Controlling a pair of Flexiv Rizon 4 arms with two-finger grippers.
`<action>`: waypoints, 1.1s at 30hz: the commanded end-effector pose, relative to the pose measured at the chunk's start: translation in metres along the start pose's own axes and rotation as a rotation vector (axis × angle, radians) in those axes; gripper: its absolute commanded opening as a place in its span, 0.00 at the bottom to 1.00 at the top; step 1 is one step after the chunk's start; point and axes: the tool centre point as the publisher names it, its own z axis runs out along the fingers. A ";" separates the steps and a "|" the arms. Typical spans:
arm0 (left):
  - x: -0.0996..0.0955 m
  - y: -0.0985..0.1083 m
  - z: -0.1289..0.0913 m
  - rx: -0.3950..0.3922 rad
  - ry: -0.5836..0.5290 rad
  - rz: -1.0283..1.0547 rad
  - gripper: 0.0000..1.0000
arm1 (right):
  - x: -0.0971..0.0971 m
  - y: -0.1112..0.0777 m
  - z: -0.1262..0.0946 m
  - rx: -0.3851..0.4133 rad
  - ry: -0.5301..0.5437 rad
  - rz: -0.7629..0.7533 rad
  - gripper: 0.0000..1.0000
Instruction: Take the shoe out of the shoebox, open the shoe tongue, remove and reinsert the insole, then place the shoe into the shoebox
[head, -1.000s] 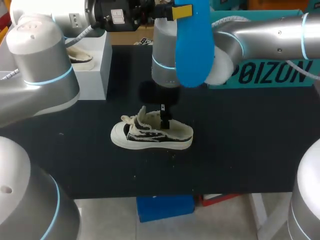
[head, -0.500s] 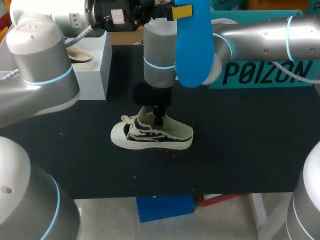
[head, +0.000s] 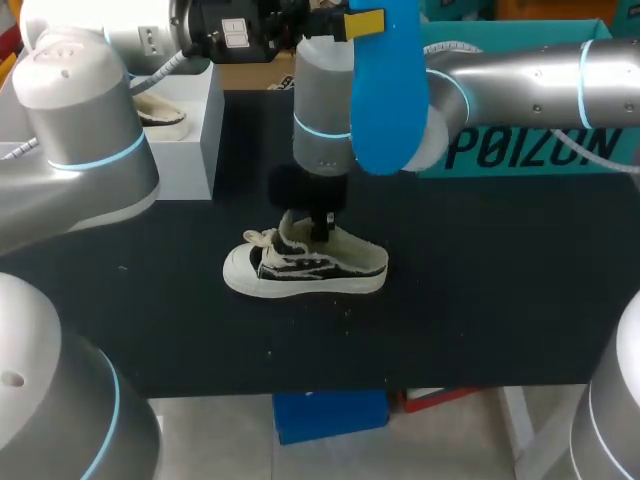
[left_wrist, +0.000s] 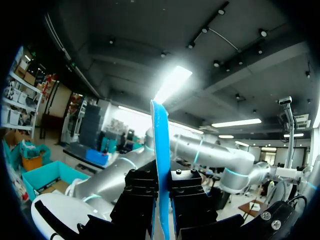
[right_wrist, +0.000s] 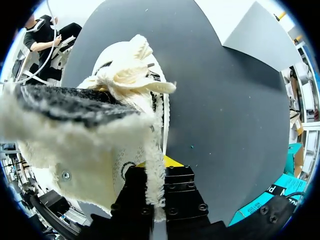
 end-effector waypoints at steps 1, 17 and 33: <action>0.000 0.001 0.001 0.000 -0.002 0.001 0.00 | 0.000 -0.001 0.000 0.000 -0.001 0.001 0.00; 0.000 0.001 0.001 0.000 -0.002 0.001 0.00 | -0.020 -0.032 -0.091 0.034 -0.173 0.437 0.00; 0.000 0.001 0.001 0.000 -0.002 0.001 0.00 | -0.011 -0.034 -0.100 0.226 -0.197 1.206 0.00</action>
